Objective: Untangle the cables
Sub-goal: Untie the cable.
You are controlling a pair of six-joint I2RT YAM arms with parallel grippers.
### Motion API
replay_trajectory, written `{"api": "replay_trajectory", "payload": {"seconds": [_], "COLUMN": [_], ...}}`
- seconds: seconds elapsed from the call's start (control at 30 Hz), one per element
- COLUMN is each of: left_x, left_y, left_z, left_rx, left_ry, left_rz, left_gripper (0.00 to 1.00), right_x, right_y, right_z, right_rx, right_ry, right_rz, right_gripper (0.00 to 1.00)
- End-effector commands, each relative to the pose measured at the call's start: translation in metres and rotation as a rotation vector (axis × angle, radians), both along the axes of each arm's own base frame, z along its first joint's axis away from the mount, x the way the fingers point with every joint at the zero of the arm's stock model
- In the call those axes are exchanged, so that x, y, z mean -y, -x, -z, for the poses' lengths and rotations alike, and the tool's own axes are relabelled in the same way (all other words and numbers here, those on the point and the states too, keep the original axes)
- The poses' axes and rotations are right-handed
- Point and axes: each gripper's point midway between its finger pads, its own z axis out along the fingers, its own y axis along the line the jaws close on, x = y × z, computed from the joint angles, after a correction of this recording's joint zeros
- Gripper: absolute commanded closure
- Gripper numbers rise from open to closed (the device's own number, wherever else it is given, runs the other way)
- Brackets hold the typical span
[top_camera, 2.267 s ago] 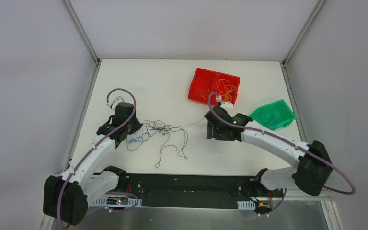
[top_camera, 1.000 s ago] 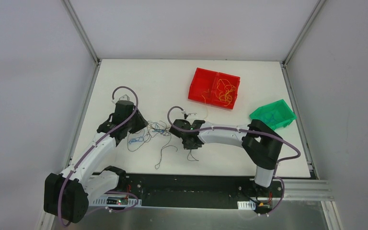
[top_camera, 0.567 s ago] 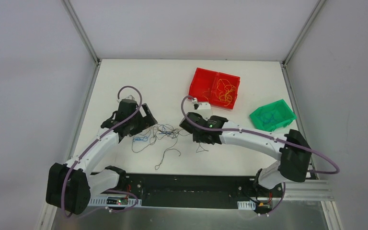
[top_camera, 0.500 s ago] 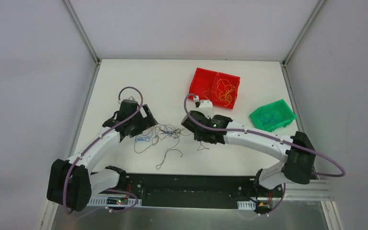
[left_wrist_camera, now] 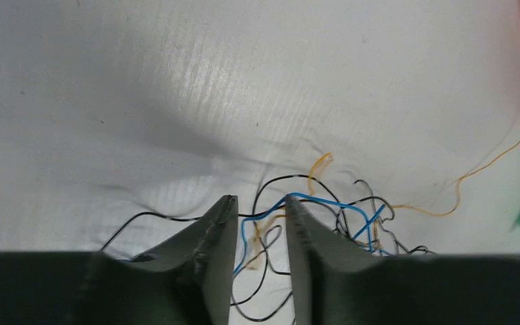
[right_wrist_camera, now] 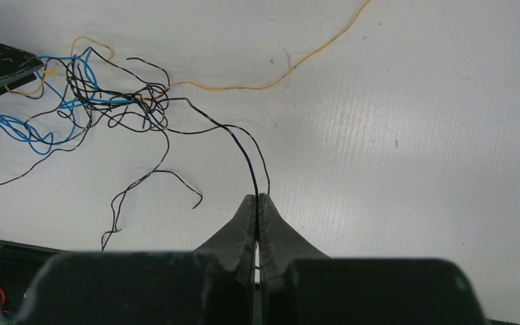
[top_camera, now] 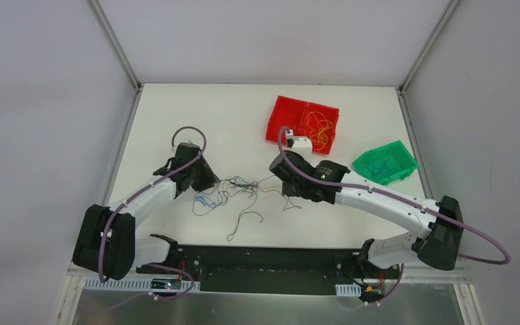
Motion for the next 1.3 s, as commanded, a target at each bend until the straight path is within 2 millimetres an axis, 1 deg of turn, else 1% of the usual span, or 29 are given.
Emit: {"api": "replay_trajectory", "payload": {"seconds": [0.0,0.03,0.1,0.17,0.2,0.37,0.5,0.57,0.7,0.83,0.9,1.0,1.1,1.17,1.27], "left_x": [0.01,0.008,0.002,-0.006,-0.011,-0.033,-0.049,-0.055,-0.066,-0.074,-0.08,-0.094,-0.101,-0.114,-0.132], "left_y": [-0.001,-0.001,-0.002,-0.003,-0.003,0.001,0.002,0.002,-0.001,-0.002,-0.001,0.003,0.006,0.011,0.02], "left_z": [-0.007,-0.008,-0.013,-0.02,-0.024,-0.04,-0.05,-0.056,-0.072,-0.091,-0.097,-0.102,-0.102,-0.099,-0.096], "left_rx": [0.048,0.053,0.074,0.092,0.095,0.102,0.12,0.131,0.163,0.205,0.211,0.2,0.188,0.163,0.136], "left_ry": [0.043,0.037,0.014,-0.016,-0.032,-0.082,-0.088,-0.092,-0.136,-0.174,-0.202,-0.229,-0.206,-0.209,-0.22], "left_rz": [0.041,0.036,0.024,0.007,-0.004,-0.055,-0.107,-0.123,-0.145,-0.159,-0.175,-0.215,-0.261,-0.347,-0.466], "left_gripper": [0.97,1.0,1.0,1.0,1.0,1.0,1.0,1.0,1.0,1.0,1.0,1.0,1.0,1.0,1.0], "right_x": [0.004,0.006,0.014,0.029,0.04,0.095,0.133,0.148,0.162,0.167,0.175,0.197,0.219,0.237,0.257], "right_y": [0.006,0.007,0.006,0.004,0.001,-0.002,-0.002,-0.002,-0.003,-0.004,-0.006,-0.009,-0.01,-0.011,-0.011], "right_z": [0.001,0.002,0.004,0.006,0.007,0.006,0.002,0.0,-0.004,-0.007,-0.01,-0.017,-0.024,-0.03,-0.034], "right_rx": [-0.021,-0.025,-0.031,-0.044,-0.05,-0.06,-0.065,-0.067,-0.068,-0.062,-0.053,-0.034,-0.012,0.016,0.031], "right_ry": [-0.015,-0.014,-0.011,0.007,0.019,0.062,0.06,0.063,0.06,0.065,0.084,0.125,0.127,0.135,0.142], "right_rz": [-0.016,-0.012,0.007,0.04,0.07,0.18,0.258,0.292,0.326,0.335,0.355,0.418,0.494,0.586,0.711], "right_gripper": [1.0,1.0,1.0,1.0,1.0,1.0,1.0,1.0,1.0,1.0,1.0,1.0,1.0,1.0,1.0]}}
